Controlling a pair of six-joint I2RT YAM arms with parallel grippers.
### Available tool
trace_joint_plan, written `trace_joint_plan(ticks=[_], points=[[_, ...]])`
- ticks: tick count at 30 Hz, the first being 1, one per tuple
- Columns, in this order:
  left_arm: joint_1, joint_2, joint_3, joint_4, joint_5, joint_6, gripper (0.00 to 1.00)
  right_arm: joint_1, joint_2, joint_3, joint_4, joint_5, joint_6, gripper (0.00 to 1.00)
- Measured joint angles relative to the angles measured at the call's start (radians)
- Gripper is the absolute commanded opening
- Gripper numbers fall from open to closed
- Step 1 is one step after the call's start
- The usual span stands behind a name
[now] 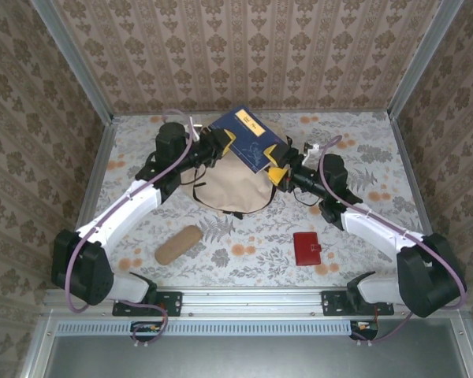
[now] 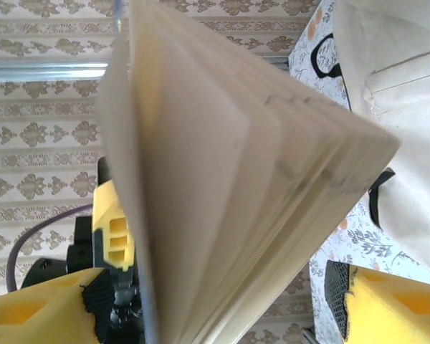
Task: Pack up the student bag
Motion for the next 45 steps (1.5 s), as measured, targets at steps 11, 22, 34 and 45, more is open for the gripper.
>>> trace_joint_plan(ticks=[11,22,34,45], points=[[-0.007,-0.047,-0.054,0.043,-0.011,-0.059,0.06,0.041,0.062,0.016,0.097,0.1,0.088,0.33],[0.031,-0.101,-0.103,-0.08,0.011,0.057,0.73,0.048,-0.058,0.014,-0.106,0.194,-0.07,0.1],[0.04,0.002,0.073,-0.665,-0.19,0.669,0.8,0.033,-0.198,0.108,-0.736,0.389,-0.504,0.1],[-0.134,0.358,0.267,-0.908,-0.396,0.834,0.7,-0.114,-0.37,0.108,-0.99,0.501,-0.639,0.1]])
